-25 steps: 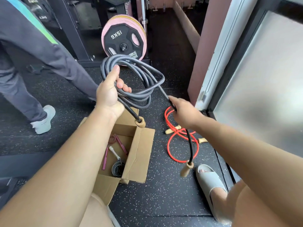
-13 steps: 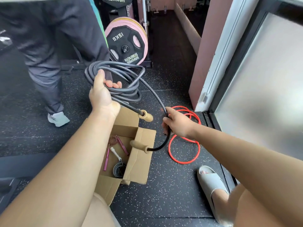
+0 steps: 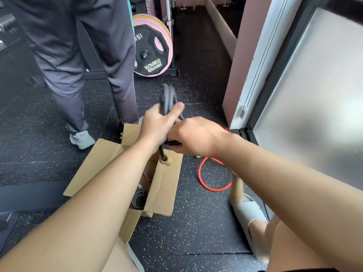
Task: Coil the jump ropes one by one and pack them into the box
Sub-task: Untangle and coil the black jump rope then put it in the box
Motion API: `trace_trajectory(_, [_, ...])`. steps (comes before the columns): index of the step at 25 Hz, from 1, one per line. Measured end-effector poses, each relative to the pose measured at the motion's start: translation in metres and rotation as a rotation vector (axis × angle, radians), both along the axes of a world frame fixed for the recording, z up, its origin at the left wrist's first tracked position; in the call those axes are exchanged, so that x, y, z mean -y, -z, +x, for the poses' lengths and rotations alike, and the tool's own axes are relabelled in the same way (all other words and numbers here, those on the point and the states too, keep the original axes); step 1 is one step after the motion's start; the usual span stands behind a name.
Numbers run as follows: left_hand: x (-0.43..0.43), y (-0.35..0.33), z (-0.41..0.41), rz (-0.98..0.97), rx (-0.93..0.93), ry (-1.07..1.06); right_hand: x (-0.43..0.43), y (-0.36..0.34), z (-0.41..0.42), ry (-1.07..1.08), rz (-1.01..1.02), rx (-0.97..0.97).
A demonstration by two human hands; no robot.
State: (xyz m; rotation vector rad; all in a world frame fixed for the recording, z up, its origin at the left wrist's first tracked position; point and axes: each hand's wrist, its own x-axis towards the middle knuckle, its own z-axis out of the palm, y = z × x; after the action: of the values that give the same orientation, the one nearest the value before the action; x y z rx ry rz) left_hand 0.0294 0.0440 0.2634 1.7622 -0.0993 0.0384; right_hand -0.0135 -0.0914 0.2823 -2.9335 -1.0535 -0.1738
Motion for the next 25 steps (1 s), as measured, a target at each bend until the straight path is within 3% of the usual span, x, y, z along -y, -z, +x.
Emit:
trace_trajectory(6, [0.002, -0.001, -0.014, 0.088, -0.336, 0.47, 0.03, -0.001, 0.0, -0.195, 0.353, 0.137])
trace_trajectory(10, [0.003, 0.0, -0.019, 0.002, -0.622, 0.74, 0.041, -0.014, 0.003, -0.193, 0.542, 0.07])
trace_trajectory(13, [-0.006, -0.005, -0.019, -0.055, -0.584, 0.814, 0.058, -0.015, 0.013, -0.067, 0.616, -0.002])
trace_trajectory(20, [-0.029, -0.013, -0.007, -0.175, -0.409, 0.724, 0.105, 0.024, 0.024, 0.339, 0.757, -0.418])
trace_trajectory(25, [-0.039, -0.012, -0.001, -0.286, -0.399, 0.633, 0.101, 0.02, 0.026, 0.425, 0.551, -0.381])
